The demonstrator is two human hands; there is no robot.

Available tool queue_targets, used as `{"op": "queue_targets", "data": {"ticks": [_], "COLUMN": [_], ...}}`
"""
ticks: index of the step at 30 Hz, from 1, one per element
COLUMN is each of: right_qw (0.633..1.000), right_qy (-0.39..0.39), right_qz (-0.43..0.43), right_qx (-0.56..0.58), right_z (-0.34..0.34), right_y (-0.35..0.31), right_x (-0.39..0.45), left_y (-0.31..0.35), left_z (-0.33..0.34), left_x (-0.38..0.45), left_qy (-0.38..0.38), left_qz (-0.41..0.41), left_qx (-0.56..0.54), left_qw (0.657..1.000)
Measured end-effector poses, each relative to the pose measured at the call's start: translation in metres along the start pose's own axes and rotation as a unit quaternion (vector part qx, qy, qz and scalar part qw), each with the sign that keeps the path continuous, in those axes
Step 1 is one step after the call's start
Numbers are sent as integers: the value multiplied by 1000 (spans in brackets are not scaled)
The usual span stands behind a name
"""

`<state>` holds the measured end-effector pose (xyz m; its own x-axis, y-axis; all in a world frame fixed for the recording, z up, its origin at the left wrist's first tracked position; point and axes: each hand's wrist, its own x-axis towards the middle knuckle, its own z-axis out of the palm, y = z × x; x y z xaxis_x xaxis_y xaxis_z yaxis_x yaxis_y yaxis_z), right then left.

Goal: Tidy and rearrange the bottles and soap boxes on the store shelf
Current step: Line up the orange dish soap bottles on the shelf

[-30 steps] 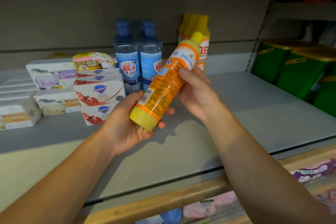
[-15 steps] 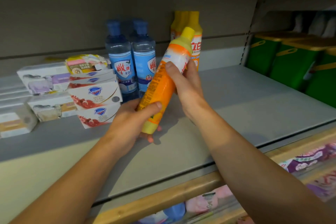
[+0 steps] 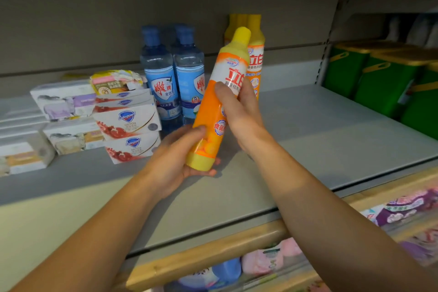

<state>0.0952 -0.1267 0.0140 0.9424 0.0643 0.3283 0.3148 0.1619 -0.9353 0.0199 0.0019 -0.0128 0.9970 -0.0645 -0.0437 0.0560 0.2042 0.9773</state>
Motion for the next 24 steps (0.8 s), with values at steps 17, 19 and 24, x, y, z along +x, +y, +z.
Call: {"op": "queue_targets", "data": {"ticks": [17, 19, 24], "right_qw": [927, 921, 921], "right_qy": [63, 50, 53], "right_qz": [-108, -99, -87], "right_qx": [-355, -372, -376], "right_z": [-83, -93, -101], "right_y": [-41, -37, -22], "right_x": [20, 28, 41], "left_y": [-13, -16, -23], "left_z": [1, 4, 4], "left_x": [6, 6, 7], "left_qy": [52, 31, 14], "left_qz": [182, 176, 172], "left_qx": [564, 624, 665], "left_qw": [804, 760, 726]}}
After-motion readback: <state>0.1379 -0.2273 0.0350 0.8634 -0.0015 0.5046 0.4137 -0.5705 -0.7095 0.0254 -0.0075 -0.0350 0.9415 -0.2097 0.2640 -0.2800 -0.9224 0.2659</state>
